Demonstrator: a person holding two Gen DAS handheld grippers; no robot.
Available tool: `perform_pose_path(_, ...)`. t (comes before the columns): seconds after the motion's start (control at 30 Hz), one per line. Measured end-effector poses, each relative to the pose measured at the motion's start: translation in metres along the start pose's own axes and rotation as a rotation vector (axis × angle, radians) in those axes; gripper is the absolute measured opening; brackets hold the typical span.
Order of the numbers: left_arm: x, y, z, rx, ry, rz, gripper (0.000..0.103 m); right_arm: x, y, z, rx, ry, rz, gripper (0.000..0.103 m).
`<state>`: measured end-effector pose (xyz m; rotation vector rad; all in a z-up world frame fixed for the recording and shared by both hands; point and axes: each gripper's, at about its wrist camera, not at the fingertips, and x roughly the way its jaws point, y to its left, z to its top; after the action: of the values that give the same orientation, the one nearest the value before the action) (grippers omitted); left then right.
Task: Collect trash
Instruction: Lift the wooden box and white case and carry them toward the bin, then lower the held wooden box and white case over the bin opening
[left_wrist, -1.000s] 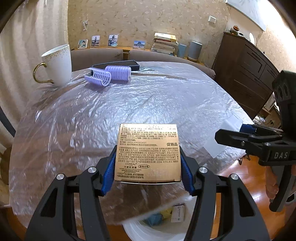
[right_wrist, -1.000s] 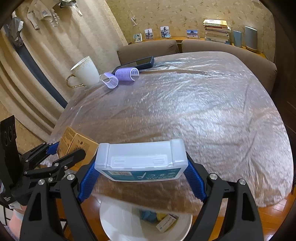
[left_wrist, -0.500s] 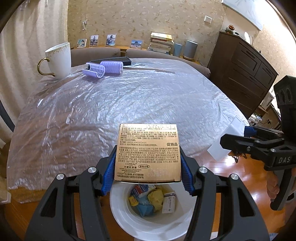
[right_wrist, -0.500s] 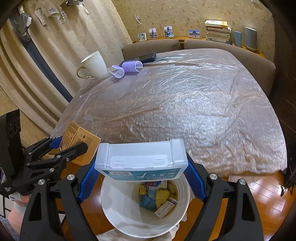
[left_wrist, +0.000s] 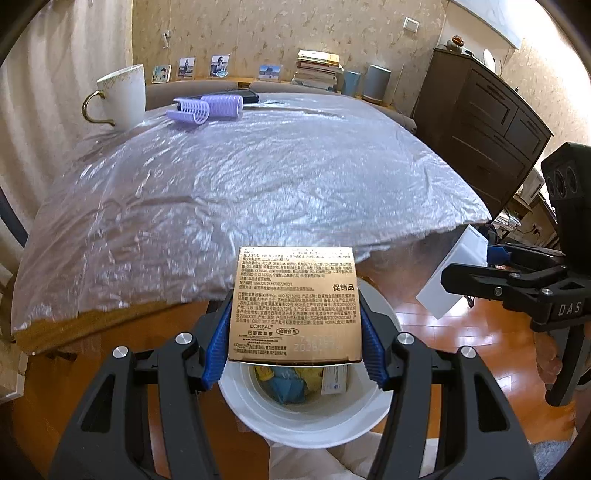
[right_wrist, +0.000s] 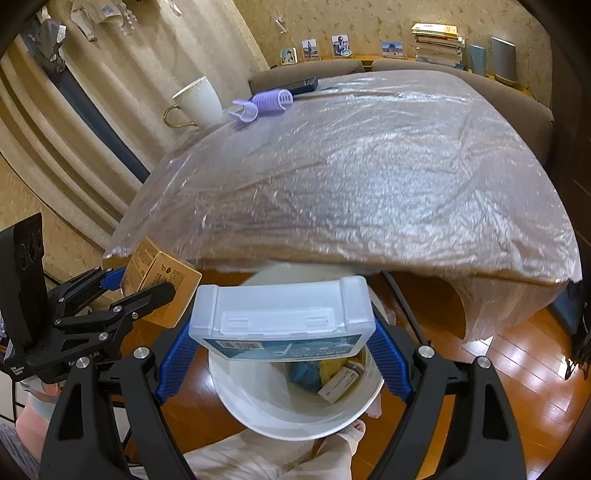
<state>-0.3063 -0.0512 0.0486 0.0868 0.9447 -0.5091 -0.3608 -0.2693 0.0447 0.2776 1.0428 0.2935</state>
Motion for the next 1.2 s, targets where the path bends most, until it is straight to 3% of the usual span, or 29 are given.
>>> perform_pose_path(0.7, 0.031, 0.004, -0.049, 0.000, 0.128, 0.036, 0.060, 0.039, 0.002, -0.038, -0.040, 0.105, -0.058, 0.082)
perform_pose_path(1.2, 0.058, 0.008, -0.058, 0.015, 0.179, 0.060, 0.060, 0.065, 0.003, -0.046, -0.049, 0.134, -0.099, 0.082)
